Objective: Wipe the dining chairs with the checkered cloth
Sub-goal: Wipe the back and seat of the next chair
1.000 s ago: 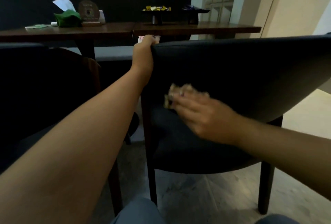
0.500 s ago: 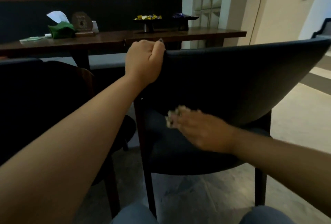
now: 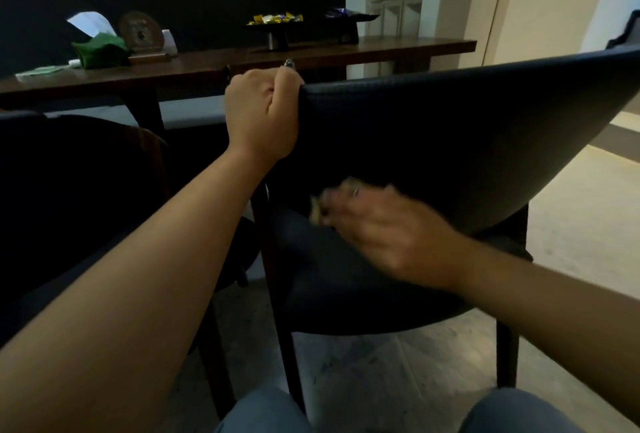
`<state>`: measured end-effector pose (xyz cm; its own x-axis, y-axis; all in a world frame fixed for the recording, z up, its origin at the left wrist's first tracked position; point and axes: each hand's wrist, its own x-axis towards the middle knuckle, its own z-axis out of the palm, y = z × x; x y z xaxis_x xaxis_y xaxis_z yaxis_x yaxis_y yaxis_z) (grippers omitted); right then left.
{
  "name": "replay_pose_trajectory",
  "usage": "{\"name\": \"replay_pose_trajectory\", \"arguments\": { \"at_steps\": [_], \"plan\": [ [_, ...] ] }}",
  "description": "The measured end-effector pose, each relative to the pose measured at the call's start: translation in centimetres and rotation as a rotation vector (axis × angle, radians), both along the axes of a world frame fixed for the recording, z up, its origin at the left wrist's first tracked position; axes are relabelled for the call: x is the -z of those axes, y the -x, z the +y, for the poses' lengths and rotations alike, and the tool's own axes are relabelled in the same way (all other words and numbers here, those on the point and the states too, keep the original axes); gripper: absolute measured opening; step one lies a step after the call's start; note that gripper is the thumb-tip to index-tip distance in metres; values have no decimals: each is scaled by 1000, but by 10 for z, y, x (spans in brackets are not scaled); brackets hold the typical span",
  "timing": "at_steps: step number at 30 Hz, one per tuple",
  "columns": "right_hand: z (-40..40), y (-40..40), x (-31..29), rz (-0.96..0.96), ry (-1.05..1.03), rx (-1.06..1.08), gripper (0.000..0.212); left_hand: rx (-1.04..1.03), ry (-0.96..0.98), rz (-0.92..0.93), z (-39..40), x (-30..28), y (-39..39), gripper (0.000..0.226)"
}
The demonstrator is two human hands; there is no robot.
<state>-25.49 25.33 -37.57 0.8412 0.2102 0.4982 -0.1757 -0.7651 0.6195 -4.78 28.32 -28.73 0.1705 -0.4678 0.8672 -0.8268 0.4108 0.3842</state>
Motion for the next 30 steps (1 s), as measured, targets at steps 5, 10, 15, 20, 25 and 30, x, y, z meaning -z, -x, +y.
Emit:
{"name": "replay_pose_trajectory", "arguments": {
  "at_steps": [5, 10, 15, 20, 25, 30],
  "plan": [
    [-6, 13, -6, 159, 50, -158, 23, 22, 24, 38, -2, 2, -4, 48],
    [-6, 11, -47, -345, 33, -214, 19, -7, 116, 77, -6, 6, -2, 55],
    [-9, 7, 33, 231, 21, -33, 15, -22, 86, 69, -2, 5, 1, 56],
    [-10, 16, 2, 12, -18, -214, 16, -36, 74, 102, 0, 5, 4, 46],
    [-6, 14, -57, -576, 13, -248, 20, -32, 101, 128, 1, 5, 9, 47],
    [-9, 17, 27, 173, 52, -76, 17, -20, 57, 126, 7, 3, 13, 60]
  ]
}}
